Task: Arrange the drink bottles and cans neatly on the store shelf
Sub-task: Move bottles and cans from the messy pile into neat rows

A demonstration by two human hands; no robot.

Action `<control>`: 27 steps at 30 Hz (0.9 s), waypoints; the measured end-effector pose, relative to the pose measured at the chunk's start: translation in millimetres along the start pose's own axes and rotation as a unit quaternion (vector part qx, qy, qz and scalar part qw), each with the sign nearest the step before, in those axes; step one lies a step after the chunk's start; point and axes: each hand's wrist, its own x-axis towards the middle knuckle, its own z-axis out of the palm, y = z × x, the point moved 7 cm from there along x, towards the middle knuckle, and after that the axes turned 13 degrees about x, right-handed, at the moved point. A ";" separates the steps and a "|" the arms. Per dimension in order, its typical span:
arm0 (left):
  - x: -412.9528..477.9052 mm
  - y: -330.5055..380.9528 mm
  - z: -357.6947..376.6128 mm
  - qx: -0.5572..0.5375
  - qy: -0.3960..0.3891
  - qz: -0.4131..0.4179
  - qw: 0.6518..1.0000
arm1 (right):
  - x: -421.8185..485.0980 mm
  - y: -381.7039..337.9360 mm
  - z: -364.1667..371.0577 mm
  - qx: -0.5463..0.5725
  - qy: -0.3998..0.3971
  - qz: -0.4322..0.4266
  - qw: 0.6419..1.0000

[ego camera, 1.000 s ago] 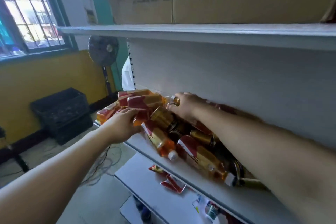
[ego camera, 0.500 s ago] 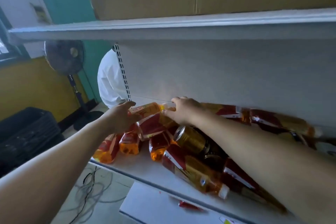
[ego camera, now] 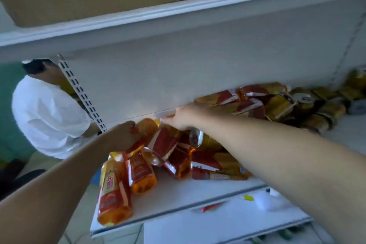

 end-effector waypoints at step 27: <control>-23.8 -48.0 -12.2 -0.303 0.133 -0.024 0.943 | -23.1 -46.8 5.3 0.432 0.146 0.017 0.890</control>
